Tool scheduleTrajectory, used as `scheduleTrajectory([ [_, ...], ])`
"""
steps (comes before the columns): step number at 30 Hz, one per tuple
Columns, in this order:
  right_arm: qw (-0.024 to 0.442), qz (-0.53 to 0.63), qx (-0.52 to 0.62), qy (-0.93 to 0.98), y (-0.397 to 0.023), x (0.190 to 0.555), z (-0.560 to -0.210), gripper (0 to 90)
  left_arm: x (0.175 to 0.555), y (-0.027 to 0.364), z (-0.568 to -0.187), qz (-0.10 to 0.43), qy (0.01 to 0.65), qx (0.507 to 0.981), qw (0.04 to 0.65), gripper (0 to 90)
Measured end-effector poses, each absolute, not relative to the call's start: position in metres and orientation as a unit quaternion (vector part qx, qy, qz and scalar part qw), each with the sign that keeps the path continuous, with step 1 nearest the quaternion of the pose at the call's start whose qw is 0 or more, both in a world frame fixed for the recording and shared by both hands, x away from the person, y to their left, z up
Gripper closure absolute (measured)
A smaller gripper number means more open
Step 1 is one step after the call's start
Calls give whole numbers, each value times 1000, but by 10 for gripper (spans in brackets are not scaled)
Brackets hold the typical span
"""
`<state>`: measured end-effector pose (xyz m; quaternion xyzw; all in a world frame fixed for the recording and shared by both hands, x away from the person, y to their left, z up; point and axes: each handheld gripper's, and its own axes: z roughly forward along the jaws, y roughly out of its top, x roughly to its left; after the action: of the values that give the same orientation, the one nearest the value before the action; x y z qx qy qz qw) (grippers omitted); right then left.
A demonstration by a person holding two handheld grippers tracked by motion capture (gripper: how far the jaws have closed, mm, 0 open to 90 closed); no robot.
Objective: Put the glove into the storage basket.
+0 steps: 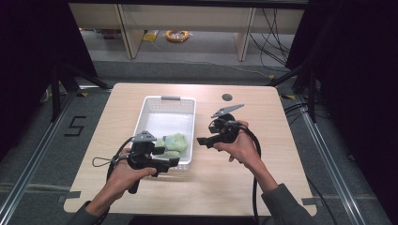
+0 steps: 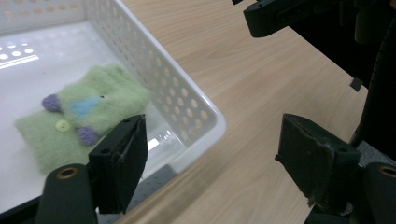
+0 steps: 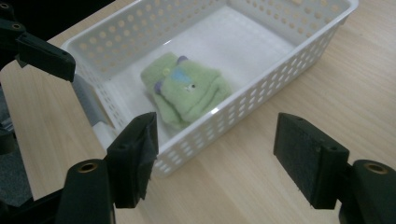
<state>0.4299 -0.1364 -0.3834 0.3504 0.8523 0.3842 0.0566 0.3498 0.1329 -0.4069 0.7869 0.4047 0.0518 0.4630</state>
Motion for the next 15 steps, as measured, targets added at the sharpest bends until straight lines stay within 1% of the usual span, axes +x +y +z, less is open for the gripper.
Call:
scheduleTrajectory([
  [3, 55, 393, 348, 850, -147, 420, -383, 268, 344, 131, -409, 36, 386, 793, 469, 212],
  [4, 64, 397, 350, 846, -151, 417, -383, 262, 343, 130, -410, 35, 387, 792, 471, 206],
  [7, 66, 398, 356, 843, -163, 406, -384, 232, 336, 128, -416, 30, 382, 794, 472, 189],
  [9, 72, 414, 352, 837, -171, 401, -386, 245, 332, 127, -420, 27, 377, 796, 472, 176],
  [10, 86, 416, 352, 834, -175, 397, -386, 241, 330, 126, -422, 25, 375, 796, 475, 173],
  [14, 91, 424, 362, 825, -191, 384, -390, 240, 321, 122, -431, 25, 369, 799, 475, 163],
  [15, 84, 428, 366, 822, -194, 380, -392, 239, 319, 121, -434, 24, 366, 801, 473, 163],
])
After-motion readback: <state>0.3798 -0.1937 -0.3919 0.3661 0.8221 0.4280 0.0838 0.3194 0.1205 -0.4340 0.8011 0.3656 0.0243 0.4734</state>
